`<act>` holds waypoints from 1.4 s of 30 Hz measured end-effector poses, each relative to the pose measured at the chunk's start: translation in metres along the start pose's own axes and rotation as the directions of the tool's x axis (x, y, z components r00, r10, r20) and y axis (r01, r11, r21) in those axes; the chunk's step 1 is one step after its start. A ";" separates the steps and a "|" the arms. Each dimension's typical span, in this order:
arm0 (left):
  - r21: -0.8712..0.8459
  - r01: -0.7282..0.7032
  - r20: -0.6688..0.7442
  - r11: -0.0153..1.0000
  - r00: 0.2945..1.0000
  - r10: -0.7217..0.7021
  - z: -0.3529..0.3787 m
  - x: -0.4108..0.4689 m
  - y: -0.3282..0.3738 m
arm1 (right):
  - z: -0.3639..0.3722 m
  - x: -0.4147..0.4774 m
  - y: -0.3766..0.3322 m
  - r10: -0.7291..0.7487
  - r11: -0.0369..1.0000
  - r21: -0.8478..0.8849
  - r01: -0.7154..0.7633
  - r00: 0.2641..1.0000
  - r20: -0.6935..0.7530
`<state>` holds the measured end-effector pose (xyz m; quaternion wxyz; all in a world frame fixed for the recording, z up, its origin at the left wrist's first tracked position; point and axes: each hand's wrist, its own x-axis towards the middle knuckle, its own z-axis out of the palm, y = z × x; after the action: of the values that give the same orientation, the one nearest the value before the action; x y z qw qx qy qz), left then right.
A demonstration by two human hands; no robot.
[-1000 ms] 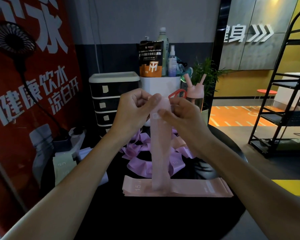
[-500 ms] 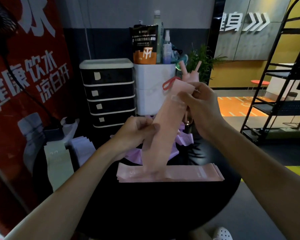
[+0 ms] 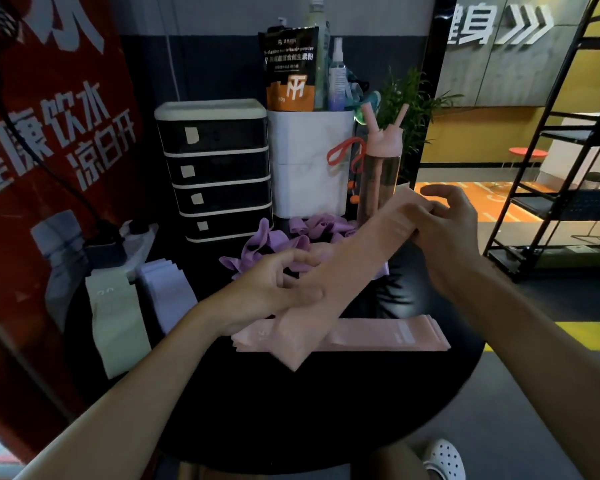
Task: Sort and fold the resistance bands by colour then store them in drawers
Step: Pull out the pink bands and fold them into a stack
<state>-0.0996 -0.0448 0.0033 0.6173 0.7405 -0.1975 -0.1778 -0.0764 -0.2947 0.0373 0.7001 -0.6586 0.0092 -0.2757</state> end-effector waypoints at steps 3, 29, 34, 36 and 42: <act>0.023 0.029 -0.027 0.999 0.999 -0.028 -0.010 -0.003 -0.005 | -0.013 -0.006 0.014 -0.004 0.999 -0.046 0.004 1.000 0.001; 0.214 0.096 -0.012 0.972 0.995 -0.096 -0.062 -0.030 -0.021 | -0.076 -0.066 0.091 0.031 0.888 -0.459 0.000 0.998 0.062; 0.267 0.068 -0.145 0.961 0.989 -0.030 -0.058 -0.025 -0.025 | -0.076 -0.067 0.088 0.041 0.879 -0.477 -0.012 0.998 0.052; 0.338 0.060 -0.178 0.939 0.984 0.001 -0.058 -0.022 -0.029 | -0.076 -0.067 0.087 0.040 0.862 -0.506 -0.015 0.998 0.038; 0.472 0.085 -0.284 0.877 0.957 0.060 -0.049 -0.018 -0.047 | -0.079 -0.069 0.091 0.087 0.765 -0.641 -0.063 0.996 0.007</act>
<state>-0.0867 0.0128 -0.0342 0.4358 0.8893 -0.1377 -0.0167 -0.1311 -0.3413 -0.0816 0.4447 -0.8615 0.1160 -0.2159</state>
